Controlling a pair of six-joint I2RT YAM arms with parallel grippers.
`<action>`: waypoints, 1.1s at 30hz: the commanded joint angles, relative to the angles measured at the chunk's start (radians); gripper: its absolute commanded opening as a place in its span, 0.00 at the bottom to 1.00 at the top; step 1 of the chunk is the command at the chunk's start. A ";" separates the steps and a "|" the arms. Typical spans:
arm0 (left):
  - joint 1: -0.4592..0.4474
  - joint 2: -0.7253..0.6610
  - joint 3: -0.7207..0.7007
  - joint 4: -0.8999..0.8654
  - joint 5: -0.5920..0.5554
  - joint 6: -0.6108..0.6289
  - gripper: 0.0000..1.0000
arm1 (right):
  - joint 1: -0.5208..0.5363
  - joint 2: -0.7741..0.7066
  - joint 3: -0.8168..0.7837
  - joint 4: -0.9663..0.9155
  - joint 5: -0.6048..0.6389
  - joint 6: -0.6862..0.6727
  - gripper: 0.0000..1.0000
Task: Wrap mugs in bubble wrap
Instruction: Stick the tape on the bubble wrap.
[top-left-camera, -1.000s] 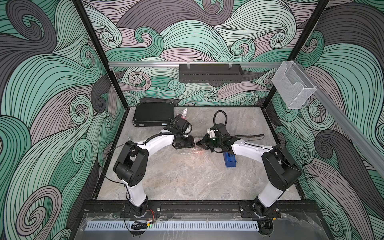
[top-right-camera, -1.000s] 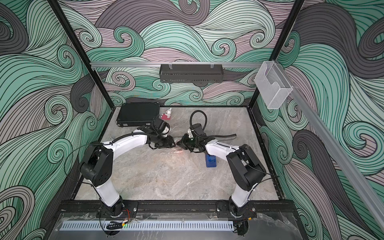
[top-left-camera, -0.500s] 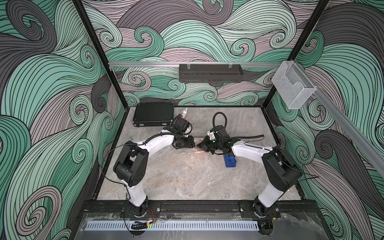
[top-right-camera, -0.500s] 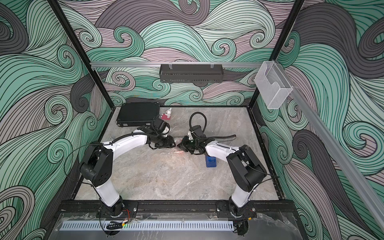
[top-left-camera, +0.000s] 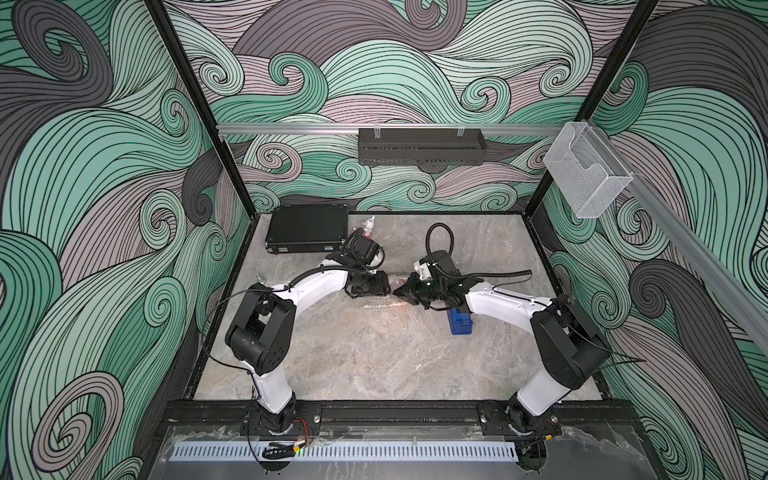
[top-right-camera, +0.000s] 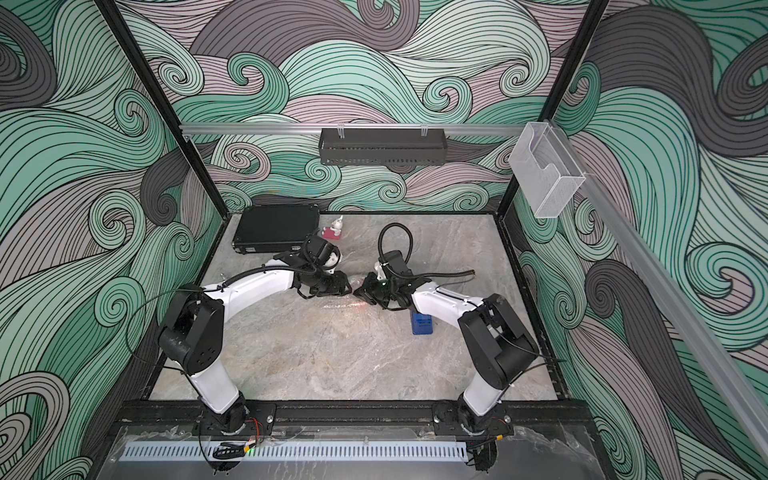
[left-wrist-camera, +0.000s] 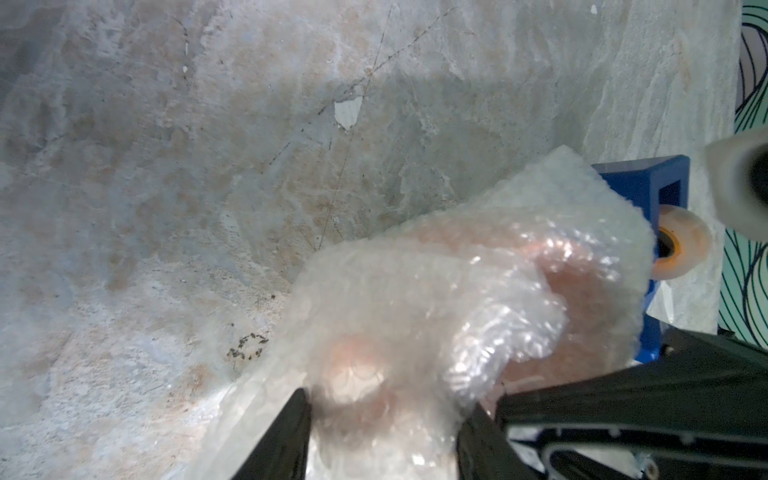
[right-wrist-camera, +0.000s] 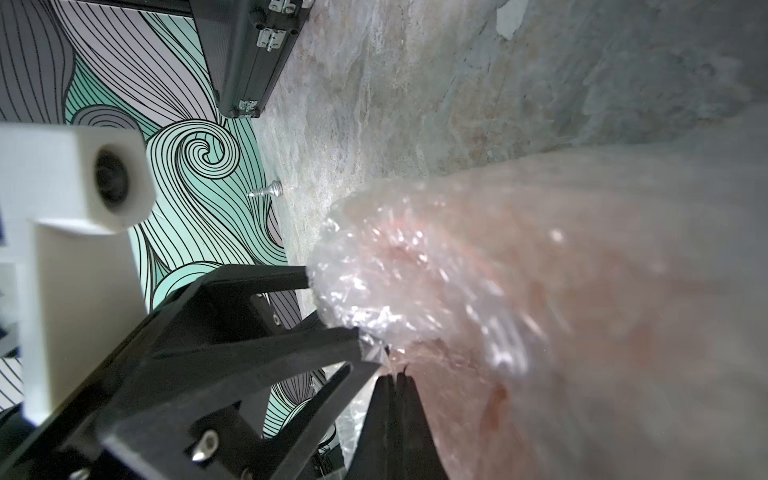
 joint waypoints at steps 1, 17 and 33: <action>-0.009 -0.075 0.012 -0.025 -0.008 0.001 0.51 | 0.006 0.012 0.010 -0.030 -0.006 -0.021 0.00; -0.022 -0.133 0.010 -0.026 0.084 -0.019 0.34 | 0.003 0.025 0.023 -0.035 -0.008 -0.027 0.00; -0.060 -0.072 0.011 -0.025 0.147 -0.012 0.19 | 0.004 0.021 0.020 -0.030 -0.022 -0.027 0.00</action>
